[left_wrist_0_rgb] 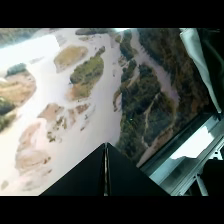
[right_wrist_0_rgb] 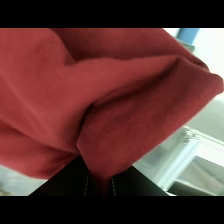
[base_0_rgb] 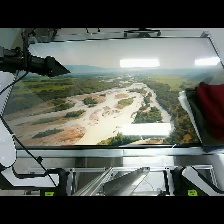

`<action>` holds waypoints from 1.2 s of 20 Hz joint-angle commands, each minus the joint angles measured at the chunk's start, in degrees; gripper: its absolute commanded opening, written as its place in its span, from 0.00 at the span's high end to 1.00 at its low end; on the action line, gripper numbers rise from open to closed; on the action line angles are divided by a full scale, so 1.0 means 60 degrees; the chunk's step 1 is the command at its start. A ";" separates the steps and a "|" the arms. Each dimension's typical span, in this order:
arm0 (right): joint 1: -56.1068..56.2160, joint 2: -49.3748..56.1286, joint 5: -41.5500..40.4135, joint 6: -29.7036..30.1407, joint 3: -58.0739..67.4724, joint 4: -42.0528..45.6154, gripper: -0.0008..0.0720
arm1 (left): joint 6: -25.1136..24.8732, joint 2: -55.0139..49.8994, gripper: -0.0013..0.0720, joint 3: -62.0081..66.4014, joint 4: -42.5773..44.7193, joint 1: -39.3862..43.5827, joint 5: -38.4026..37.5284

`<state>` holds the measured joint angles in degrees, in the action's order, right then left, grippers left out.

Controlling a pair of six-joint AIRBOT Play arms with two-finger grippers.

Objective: Fold the shirts.

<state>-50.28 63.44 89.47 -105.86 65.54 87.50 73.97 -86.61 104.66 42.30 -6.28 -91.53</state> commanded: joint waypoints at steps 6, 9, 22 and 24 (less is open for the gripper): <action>-0.0055 -0.0026 0.1268 0.0867 0.0667 0.0430 0.03 | -0.0004 0.0000 0.94 0.0000 -0.0004 -0.0007 0.0029; -0.0055 -0.0026 0.1603 0.0863 0.2175 -0.0532 0.03 | 0.0000 0.0004 0.94 0.0004 -0.0142 -0.0007 0.0029; 0.5096 -0.2197 -0.1107 0.2492 0.0011 -0.4408 0.96 | -0.0087 0.4211 0.95 -0.6069 -0.0466 0.1942 0.1399; 0.6517 -0.2980 -0.1843 0.2940 -0.2124 -0.4411 0.96 | -0.0193 0.5213 0.95 -0.8116 -0.0423 0.2361 0.2353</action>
<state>-21.78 50.92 84.99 -92.42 66.24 61.47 73.60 -63.48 71.46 39.55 4.45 -84.77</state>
